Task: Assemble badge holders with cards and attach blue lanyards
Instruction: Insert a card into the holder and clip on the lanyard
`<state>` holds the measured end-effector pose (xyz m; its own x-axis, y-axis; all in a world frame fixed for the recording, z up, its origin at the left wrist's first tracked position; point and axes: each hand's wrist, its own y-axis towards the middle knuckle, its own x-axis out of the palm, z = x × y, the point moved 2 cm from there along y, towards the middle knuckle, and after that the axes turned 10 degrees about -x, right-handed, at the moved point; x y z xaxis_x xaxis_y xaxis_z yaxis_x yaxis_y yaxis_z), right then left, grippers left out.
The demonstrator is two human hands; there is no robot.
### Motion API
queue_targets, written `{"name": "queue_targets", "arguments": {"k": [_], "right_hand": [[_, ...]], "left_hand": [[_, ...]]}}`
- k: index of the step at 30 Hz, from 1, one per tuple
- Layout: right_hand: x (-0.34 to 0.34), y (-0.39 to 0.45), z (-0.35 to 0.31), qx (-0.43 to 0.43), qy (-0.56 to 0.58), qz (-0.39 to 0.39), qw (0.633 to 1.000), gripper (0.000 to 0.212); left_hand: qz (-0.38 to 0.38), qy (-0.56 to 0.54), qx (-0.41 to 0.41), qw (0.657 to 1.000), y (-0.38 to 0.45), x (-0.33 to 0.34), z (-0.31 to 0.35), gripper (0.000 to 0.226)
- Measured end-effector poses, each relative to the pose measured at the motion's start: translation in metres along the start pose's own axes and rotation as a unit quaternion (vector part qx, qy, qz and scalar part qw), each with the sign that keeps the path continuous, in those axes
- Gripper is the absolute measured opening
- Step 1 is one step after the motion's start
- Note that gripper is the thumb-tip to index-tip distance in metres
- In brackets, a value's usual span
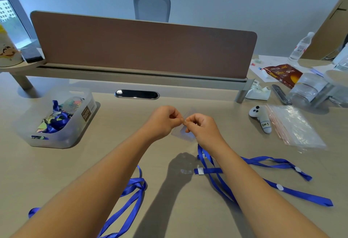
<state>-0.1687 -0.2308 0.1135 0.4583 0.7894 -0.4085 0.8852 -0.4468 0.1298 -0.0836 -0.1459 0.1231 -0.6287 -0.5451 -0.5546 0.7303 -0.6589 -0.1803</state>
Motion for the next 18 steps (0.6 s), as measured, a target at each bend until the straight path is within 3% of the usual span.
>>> {"name": "queue_targets", "arguments": {"k": [5,9,11,14,16,18], "right_hand": [[-0.005,0.006,0.0,0.035,0.08,0.009,0.996,0.026],[-0.01,0.009,-0.004,0.055,0.107,0.002,0.993,0.018],[-0.011,0.01,-0.006,0.048,0.114,-0.014,0.992,0.022],[-0.01,0.008,-0.008,0.044,0.118,-0.042,0.991,0.027],[-0.011,0.007,-0.008,0.05,0.1,-0.047,0.993,0.027],[-0.013,0.007,-0.005,0.063,0.067,-0.049,0.995,0.02]], "left_hand": [[-0.102,-0.178,-0.101,0.973,-0.006,0.003,-0.013,0.022],[-0.075,-0.183,-0.221,0.955,-0.007,0.001,-0.037,0.057],[-0.092,-0.236,-0.283,0.925,-0.009,0.0,-0.046,0.065],[-0.116,-0.386,-0.315,0.859,-0.011,0.002,-0.043,0.044],[-0.072,-0.456,-0.305,0.833,-0.01,0.003,-0.038,0.015],[-0.01,-0.511,-0.291,0.809,-0.008,0.001,-0.031,0.011]]}}
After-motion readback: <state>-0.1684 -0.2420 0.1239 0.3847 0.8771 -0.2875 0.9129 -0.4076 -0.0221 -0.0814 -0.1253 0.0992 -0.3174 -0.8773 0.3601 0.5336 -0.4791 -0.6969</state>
